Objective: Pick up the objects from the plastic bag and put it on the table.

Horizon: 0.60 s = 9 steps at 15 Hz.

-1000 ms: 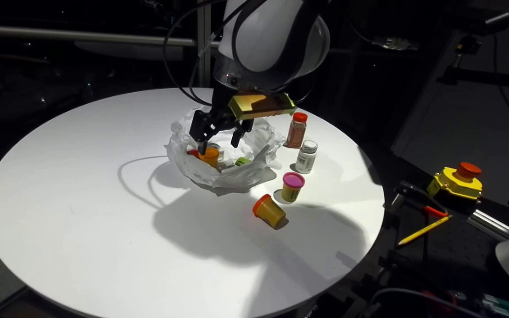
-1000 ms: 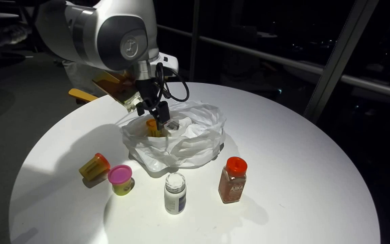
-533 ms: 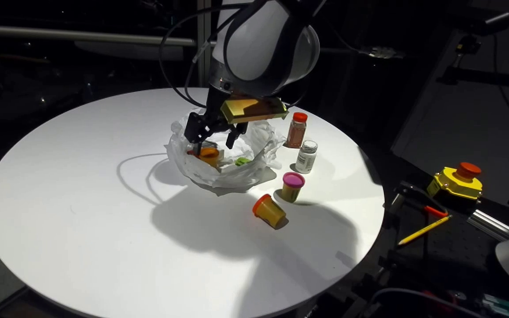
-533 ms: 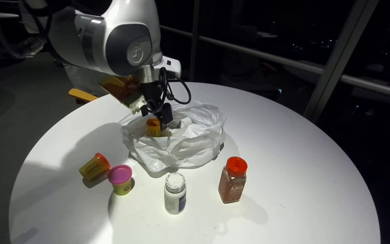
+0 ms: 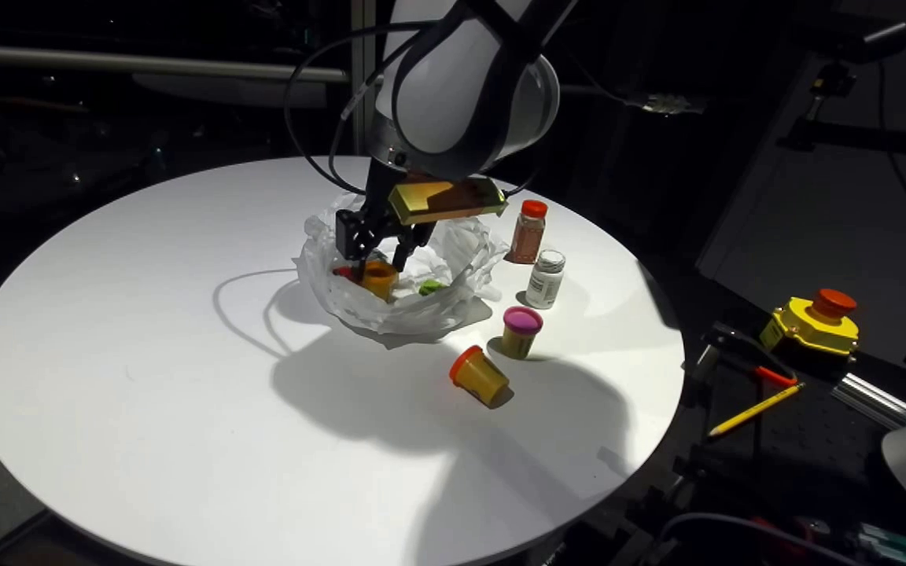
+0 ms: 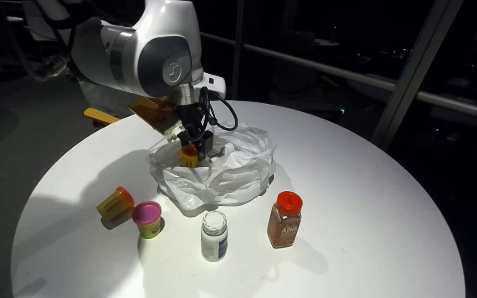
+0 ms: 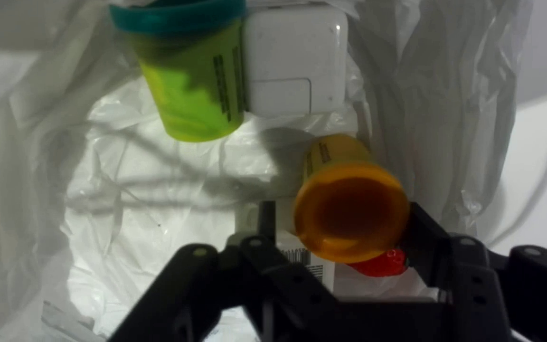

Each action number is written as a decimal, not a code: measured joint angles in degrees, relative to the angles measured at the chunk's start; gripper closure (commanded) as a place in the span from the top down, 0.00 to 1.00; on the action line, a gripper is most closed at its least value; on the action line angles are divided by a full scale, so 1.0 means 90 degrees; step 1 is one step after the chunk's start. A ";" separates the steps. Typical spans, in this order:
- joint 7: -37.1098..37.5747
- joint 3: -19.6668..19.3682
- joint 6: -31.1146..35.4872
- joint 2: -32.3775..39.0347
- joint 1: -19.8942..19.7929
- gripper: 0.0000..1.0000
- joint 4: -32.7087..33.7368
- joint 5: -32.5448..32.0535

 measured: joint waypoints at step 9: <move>0.0292 -0.0362 -0.0007 -0.0078 0.0356 0.28 -0.0014 -0.0013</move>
